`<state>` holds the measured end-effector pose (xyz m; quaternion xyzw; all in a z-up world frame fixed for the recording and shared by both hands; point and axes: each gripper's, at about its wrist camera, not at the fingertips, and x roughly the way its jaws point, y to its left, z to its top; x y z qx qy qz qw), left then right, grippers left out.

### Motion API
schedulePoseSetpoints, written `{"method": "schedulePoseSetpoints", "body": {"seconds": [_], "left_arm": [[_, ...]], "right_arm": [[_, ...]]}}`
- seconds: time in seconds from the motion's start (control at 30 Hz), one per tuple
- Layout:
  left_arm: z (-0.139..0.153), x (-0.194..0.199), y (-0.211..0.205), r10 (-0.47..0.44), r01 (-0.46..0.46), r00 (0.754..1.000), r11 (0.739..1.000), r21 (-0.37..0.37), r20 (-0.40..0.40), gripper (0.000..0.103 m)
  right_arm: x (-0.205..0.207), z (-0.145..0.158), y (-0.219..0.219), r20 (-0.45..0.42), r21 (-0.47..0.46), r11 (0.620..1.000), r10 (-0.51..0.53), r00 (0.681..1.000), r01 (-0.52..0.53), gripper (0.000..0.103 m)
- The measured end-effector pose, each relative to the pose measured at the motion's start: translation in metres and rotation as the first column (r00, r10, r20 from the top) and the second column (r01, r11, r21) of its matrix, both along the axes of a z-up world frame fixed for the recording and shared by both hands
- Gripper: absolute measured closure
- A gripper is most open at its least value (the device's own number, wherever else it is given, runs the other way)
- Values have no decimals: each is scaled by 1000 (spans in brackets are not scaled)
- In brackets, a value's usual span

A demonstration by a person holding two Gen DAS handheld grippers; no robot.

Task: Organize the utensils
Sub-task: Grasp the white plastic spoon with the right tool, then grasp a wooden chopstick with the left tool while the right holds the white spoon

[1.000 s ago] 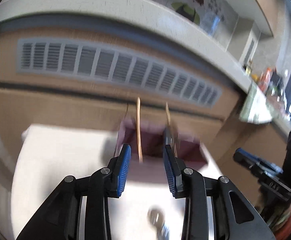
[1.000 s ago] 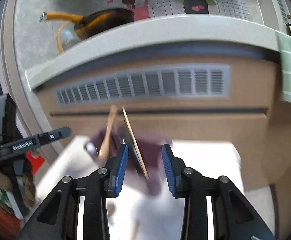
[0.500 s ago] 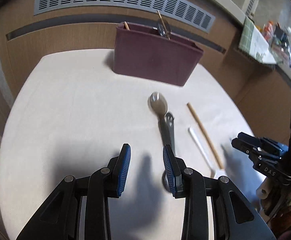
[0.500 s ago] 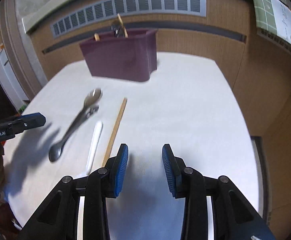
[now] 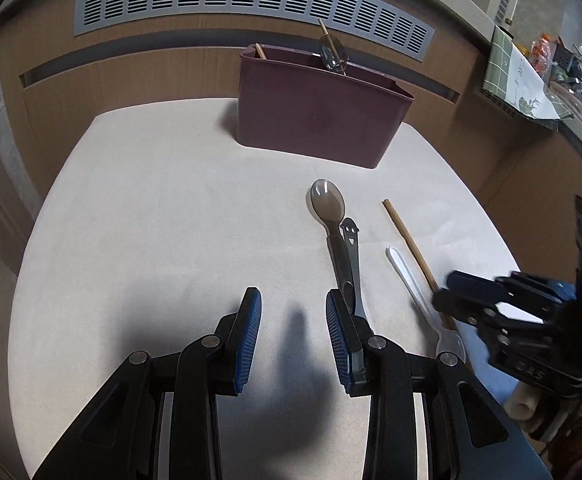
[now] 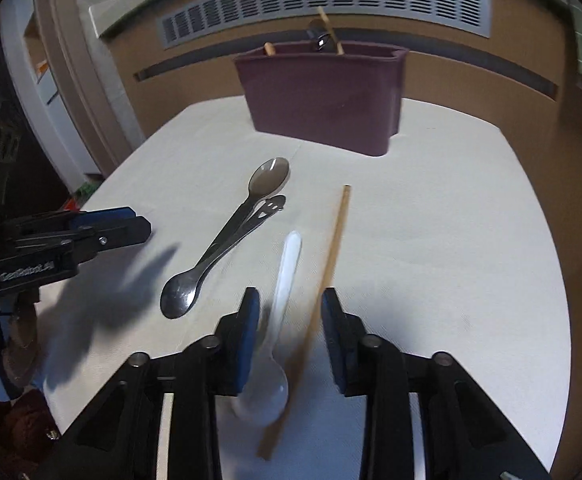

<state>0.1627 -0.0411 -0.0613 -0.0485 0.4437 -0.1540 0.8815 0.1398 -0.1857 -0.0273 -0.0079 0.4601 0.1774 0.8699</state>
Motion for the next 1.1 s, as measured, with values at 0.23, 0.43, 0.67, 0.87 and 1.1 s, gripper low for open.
{"method": "schedulePoseSetpoints", "body": {"seconds": [0.23,0.43,0.67,0.87,1.1], "left_arm": [[-9,5,6,7,-8,1000,1000,-10,-25,68],[-14,8,7,10,-10,999,1000,-15,-40,68],[-17,11,1,-9,8,999,1000,-5,-52,68],[-19,14,-15,-53,52,996,998,-19,-65,68],[-18,27,-62,-155,153,984,988,-28,-84,68]], "right_arm": [[32,-16,19,-28,-69,997,14,1000,-16,80],[41,-19,34,2,-135,990,42,999,-42,91],[32,0,-3,41,-37,999,-32,999,34,93],[22,5,-56,60,-16,986,-167,984,168,93],[15,-12,-88,41,-4,970,-242,969,242,93]]}}
